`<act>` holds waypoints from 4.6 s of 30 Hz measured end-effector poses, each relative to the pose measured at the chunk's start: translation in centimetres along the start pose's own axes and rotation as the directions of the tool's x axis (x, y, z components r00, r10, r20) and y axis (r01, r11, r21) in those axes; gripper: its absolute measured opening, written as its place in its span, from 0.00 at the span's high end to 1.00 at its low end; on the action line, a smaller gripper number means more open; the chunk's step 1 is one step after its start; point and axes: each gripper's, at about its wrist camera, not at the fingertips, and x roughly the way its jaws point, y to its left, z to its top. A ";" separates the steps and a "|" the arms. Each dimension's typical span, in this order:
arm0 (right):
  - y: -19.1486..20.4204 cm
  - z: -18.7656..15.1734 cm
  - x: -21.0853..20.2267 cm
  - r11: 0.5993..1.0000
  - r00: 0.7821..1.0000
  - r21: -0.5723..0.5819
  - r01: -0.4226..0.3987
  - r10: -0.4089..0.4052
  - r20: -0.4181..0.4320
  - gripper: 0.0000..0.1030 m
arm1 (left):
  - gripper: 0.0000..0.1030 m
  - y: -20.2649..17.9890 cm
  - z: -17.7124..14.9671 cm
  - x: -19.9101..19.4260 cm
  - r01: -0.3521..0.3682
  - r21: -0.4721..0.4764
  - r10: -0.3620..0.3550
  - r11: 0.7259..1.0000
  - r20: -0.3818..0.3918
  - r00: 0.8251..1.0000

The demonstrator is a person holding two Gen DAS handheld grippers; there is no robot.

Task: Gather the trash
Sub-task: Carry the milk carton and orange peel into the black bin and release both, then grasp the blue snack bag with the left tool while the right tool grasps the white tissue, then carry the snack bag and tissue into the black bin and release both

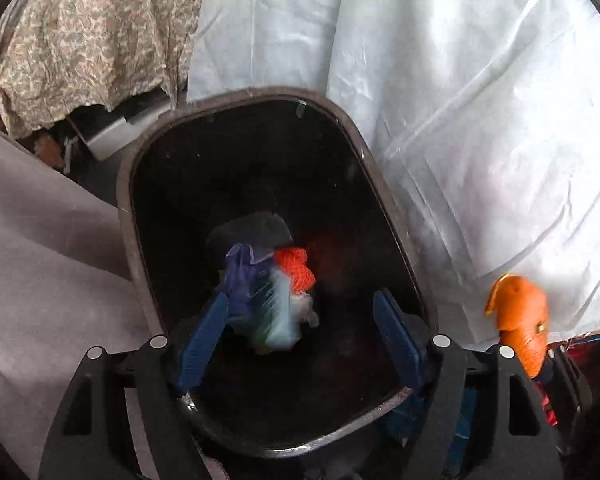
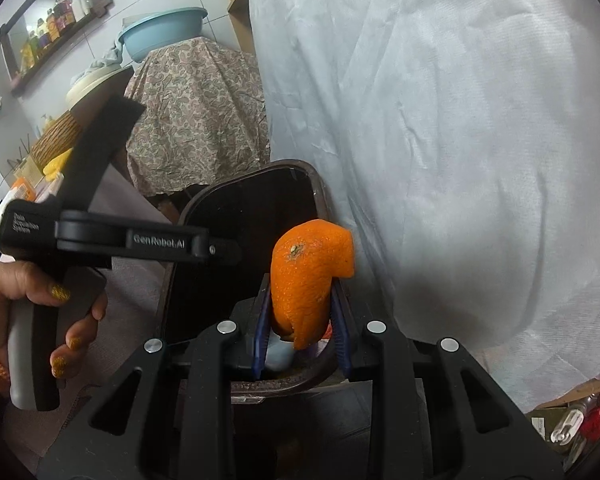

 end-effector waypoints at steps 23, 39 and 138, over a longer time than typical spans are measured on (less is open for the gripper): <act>4.9 -1.2 6.3 0.994 0.986 -0.023 -0.111 0.107 -0.126 0.38 | 0.25 1.3 -0.3 -10.5 -0.033 -0.025 0.040 0.999 0.380 0.924; 12.8 1.0 -0.8 0.962 0.974 -0.159 -0.221 0.225 0.009 0.25 | 0.14 10.6 -10.6 -22.8 -0.085 -0.110 0.129 0.990 0.512 0.849; 16.6 0.3 -6.0 0.943 0.978 -0.275 -0.188 0.206 0.040 0.77 | 0.97 11.1 -11.7 -26.5 -0.061 -0.004 0.055 0.998 0.502 0.863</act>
